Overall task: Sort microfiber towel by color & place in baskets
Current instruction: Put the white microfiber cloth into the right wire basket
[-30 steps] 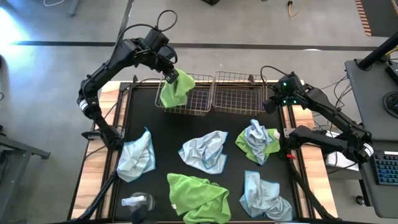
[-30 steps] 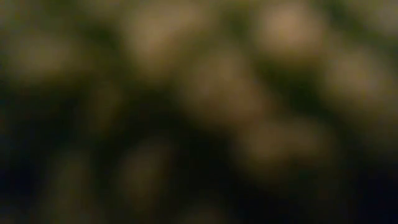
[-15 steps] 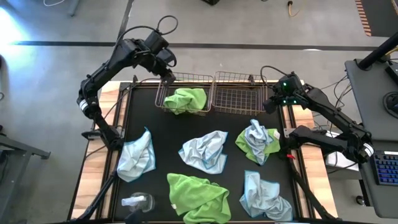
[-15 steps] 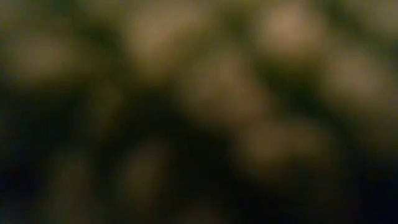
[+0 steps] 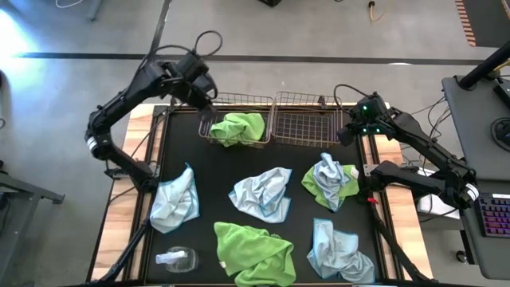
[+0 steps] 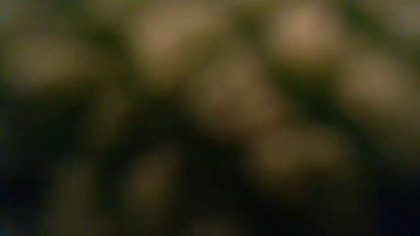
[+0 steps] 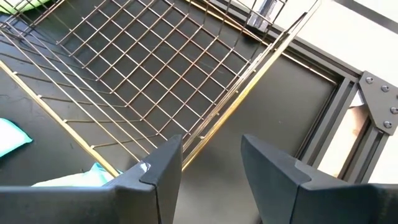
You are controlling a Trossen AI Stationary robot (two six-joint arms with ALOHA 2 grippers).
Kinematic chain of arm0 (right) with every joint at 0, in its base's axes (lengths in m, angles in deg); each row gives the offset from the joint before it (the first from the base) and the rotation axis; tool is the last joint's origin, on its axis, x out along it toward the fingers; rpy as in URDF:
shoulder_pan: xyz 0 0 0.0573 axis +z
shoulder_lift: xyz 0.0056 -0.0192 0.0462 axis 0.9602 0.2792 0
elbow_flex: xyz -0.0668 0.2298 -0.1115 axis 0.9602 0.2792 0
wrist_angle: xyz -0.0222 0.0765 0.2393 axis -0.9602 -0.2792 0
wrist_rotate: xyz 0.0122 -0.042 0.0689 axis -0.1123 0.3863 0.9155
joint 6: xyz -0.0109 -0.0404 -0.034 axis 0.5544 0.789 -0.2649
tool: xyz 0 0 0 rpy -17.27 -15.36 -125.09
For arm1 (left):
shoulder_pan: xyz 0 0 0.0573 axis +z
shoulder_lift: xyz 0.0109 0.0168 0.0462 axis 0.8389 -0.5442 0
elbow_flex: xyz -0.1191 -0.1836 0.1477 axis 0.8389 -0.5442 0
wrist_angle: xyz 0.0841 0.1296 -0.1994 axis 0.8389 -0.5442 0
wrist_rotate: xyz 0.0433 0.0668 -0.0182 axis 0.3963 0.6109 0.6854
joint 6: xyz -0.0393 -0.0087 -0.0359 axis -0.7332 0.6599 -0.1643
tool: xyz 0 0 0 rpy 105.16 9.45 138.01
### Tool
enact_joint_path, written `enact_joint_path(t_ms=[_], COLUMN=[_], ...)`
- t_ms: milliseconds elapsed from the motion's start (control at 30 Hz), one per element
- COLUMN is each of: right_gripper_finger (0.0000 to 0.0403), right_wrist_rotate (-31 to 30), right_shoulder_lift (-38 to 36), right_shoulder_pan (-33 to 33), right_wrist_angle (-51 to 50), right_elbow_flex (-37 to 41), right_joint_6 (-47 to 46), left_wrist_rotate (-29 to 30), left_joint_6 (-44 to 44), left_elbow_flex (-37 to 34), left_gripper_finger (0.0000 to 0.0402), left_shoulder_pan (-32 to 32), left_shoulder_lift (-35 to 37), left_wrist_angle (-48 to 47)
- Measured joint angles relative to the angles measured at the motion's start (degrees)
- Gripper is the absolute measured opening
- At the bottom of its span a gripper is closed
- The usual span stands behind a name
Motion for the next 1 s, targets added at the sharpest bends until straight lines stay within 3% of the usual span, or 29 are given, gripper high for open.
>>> enact_joint_path(t_ms=[500,767,1000], right_gripper_finger=[0.016,0.016,0.016], right_wrist_rotate=[0.0,0.02,0.02], right_shoulder_lift=[0.0,0.0,0.0], right_shoulder_pan=[0.0,0.0,0.0], right_wrist_angle=[0.04,0.02,0.02], right_elbow_flex=[0.0,0.0,0.0], right_joint_6=[-0.23,-0.23,-0.25], left_wrist_rotate=[0.79,-1.91,-5.73], left_joint_6=[-18.51,-23.21,-16.04], left_elbow_flex=[-40.48,-51.26,-56.74], left_gripper_finger=[0.0126,0.0126,0.0126], left_shoulder_pan=[-2.67,-5.51,-6.47], left_shoulder_lift=[29.38,36.82,37.98], left_wrist_angle=[14.79,14.71,12.51])
